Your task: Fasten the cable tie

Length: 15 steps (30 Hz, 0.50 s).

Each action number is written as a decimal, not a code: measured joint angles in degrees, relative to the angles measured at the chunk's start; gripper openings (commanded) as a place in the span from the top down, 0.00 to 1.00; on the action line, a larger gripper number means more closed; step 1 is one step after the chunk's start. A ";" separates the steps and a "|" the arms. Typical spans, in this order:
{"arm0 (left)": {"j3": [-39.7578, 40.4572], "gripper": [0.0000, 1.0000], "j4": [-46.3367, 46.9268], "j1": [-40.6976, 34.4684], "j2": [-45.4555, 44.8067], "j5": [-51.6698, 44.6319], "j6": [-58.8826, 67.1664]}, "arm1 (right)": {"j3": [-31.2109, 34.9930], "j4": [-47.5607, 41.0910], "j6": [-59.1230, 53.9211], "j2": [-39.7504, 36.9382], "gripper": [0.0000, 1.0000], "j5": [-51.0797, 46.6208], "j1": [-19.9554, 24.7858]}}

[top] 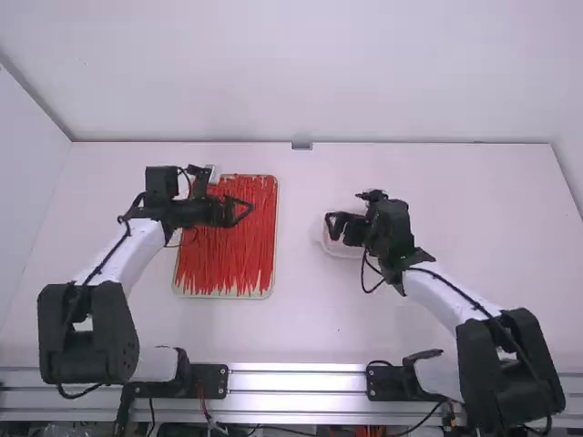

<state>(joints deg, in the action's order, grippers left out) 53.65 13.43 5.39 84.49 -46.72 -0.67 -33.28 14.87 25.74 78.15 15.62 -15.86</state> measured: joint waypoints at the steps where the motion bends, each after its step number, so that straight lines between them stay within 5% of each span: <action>1: 0.24 0.01 0.66 0.04 -0.17 0.26 0.20 | -0.04 -0.52 -0.13 -0.28 0.01 0.24 0.24; 7: 3.19 0.01 8.48 -0.15 -4.70 6.25 3.43 | -1.01 -14.23 -2.97 -7.89 0.01 2.47 4.26; 15: 3.21 0.01 9.86 -0.15 -6.84 8.96 3.72 | -1.64 -20.83 -4.74 -15.56 0.02 2.62 4.63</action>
<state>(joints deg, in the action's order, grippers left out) 56.86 23.29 5.23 77.65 -37.76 3.05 -34.92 -5.96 20.99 62.59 18.24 -11.22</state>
